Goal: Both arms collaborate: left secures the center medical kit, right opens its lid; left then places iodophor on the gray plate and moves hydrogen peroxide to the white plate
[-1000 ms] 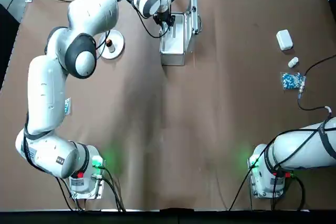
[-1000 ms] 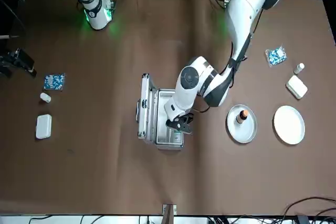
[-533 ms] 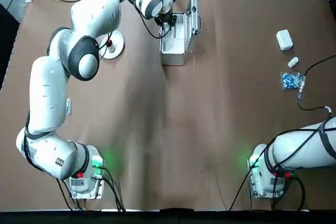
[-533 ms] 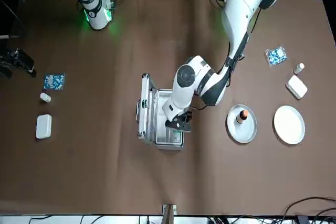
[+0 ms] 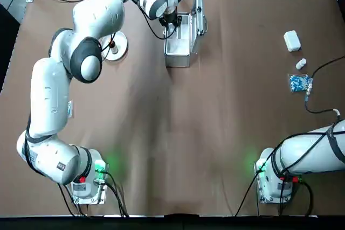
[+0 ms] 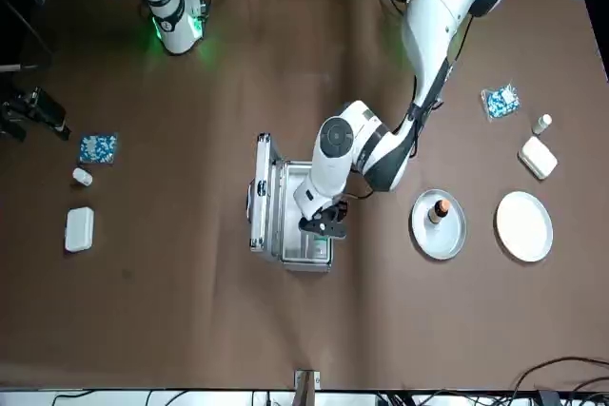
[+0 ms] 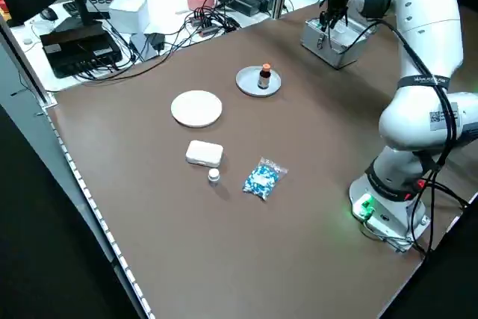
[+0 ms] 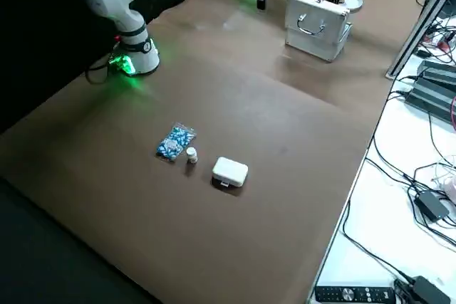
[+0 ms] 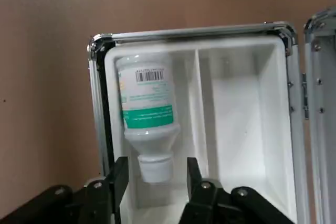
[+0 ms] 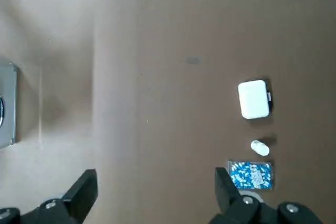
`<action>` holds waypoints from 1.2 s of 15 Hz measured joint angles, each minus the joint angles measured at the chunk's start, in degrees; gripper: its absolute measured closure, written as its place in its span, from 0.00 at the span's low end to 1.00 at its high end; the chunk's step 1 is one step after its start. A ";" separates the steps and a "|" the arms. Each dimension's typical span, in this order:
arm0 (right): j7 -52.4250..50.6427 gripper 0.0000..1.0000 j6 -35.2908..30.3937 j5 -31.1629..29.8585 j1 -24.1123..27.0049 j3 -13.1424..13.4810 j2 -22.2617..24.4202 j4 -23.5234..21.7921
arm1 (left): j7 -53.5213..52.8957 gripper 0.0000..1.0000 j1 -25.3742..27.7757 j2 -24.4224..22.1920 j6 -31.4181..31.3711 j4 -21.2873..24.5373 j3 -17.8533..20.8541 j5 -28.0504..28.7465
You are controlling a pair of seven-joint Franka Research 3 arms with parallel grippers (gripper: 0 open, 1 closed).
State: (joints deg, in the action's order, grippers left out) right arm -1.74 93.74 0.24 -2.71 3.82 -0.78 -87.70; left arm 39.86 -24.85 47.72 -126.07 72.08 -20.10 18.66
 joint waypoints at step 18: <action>-0.02 0.01 -0.06 0.00 -0.02 0.00 -0.36 0.00 | 3.86 0.47 -1.25 0.10 0.02 -0.70 0.23 0.00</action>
State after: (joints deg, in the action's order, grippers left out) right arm -1.76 93.68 0.24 -2.73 3.82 -1.14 -87.70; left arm 43.72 -26.11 47.82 -126.05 71.39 -19.87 18.66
